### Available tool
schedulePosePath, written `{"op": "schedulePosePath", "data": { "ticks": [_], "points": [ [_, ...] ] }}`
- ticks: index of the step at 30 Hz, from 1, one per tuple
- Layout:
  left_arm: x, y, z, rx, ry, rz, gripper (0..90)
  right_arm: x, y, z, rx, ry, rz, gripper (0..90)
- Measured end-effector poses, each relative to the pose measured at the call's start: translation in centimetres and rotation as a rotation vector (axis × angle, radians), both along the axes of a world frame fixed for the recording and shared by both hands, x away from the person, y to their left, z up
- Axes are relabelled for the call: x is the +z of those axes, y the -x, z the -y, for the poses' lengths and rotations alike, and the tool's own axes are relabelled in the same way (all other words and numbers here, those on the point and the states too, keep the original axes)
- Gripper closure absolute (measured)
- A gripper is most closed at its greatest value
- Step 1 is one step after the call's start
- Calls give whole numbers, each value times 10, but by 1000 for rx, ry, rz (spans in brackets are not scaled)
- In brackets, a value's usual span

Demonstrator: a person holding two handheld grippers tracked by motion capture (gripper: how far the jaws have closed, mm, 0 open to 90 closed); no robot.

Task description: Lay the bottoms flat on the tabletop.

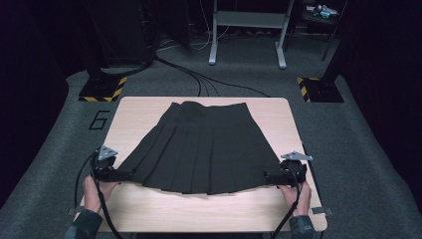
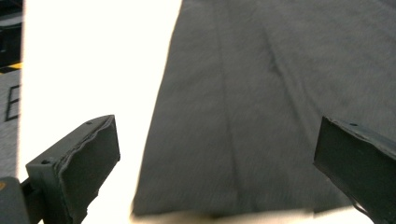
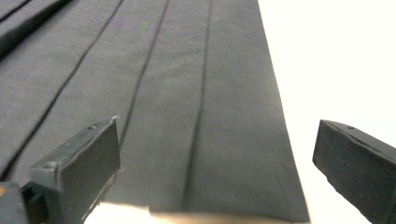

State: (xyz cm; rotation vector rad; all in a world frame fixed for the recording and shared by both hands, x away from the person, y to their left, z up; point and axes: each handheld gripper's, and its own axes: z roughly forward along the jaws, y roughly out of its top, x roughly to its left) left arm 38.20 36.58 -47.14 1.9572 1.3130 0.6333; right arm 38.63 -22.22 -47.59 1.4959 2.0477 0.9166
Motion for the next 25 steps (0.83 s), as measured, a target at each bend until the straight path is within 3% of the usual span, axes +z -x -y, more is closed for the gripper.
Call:
{"op": "schedulePosePath", "data": {
  "ticks": [5,10,13,14,17,19,20,25],
  "points": [
    [-17,22,-21,43,-13,-25,1,-7,22,18,-27,5,11,5],
    [-46,36,-38,69,5,-73,1,-24,34,37,-55,2,-15,2],
    [-59,38,-41,74,-6,-76,1,-37,37,45,-69,25,-40,2],
    [-62,39,-41,77,5,-57,0,-41,37,47,-70,32,-38,2],
    [-62,39,-41,68,-8,-56,0,-52,39,53,-69,43,-37,0],
    [-61,37,-42,47,1,-77,0,-54,41,55,-63,36,-12,0],
    [-62,36,-42,45,4,-62,0,-55,41,55,-60,35,-7,0],
    [-62,35,-44,27,0,-65,0,-55,40,56,-58,33,-8,0]
  ]
}}
